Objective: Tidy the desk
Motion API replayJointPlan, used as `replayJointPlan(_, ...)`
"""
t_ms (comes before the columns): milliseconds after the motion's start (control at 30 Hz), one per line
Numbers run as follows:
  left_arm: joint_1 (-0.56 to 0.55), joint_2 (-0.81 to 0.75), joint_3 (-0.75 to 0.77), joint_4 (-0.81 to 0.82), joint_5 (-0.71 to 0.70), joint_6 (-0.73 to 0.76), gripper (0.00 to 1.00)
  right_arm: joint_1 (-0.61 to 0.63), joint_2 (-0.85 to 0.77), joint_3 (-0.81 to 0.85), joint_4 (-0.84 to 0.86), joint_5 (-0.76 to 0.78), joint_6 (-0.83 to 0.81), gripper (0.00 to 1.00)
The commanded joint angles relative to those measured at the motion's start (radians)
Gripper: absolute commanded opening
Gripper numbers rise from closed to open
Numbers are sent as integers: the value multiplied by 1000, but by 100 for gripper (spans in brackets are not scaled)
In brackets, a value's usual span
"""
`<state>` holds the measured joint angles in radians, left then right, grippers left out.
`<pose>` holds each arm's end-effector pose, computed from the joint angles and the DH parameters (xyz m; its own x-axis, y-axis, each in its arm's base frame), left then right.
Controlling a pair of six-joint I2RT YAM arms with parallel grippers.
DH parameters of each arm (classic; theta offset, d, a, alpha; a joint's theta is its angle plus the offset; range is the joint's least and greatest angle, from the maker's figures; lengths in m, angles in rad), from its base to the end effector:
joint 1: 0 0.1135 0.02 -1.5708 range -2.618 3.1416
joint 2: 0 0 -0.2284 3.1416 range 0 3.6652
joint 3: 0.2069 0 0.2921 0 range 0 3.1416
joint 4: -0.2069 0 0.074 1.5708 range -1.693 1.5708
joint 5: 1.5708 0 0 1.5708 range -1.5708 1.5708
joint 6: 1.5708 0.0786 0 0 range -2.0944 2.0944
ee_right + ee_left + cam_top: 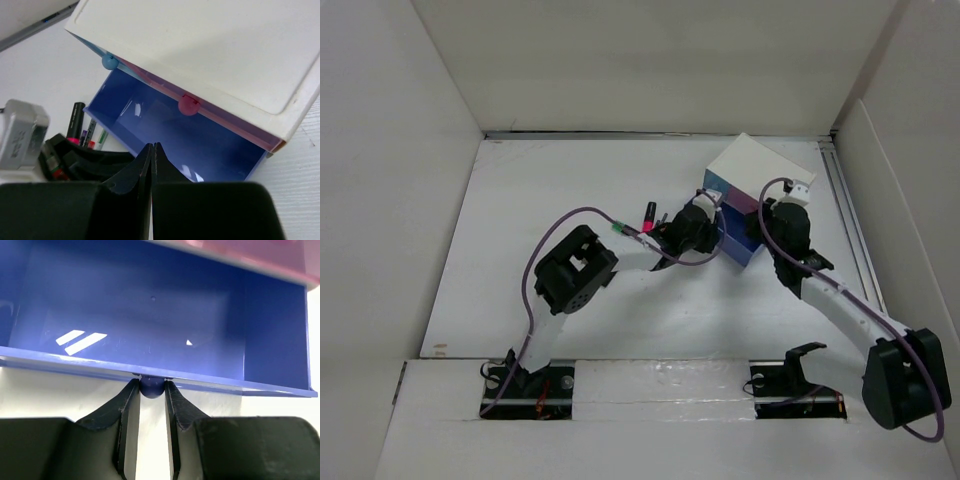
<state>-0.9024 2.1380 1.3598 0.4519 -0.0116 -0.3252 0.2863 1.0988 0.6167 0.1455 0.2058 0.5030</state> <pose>0.3310 -0.4177 0.0993 -0.4368 0.0376 -0.8988 0.6737 0.6757 -0.2991 0.3304 0.0805 0.1877 -0.3217 0.3972 -0.8595 0.0727 0.9154 0.3959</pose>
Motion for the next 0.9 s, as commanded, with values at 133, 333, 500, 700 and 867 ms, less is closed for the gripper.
replayJointPlan(133,2,-179,-171,93,-19,-37,0,-27,62,52,83,-45,-4,2)
replayJointPlan(333,2,-216,-211,82,-11,-31,0,-38,90,63,80,-11,-8,3)
replayJointPlan(500,2,-228,-251,87,5,-35,0,-56,121,90,85,6,-15,3)
replayJointPlan(700,-7,-217,-258,73,5,-21,0,-56,176,104,98,1,-14,2)
replayJointPlan(867,-7,-224,-271,57,4,-14,0,-65,158,100,104,37,-18,2)
